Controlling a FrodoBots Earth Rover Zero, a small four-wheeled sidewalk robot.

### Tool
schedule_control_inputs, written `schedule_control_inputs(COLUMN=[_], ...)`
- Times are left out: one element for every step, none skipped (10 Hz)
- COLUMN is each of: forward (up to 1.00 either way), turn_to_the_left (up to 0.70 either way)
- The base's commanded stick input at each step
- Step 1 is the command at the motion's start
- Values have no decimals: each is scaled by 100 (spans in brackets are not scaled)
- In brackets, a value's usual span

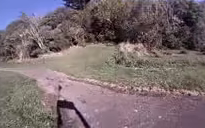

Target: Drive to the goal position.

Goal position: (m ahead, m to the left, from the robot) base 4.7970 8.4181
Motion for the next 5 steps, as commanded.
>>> schedule_control_inputs(forward=[8,8,9,10,34], turn_to_the_left=[1,1,1,2,36])
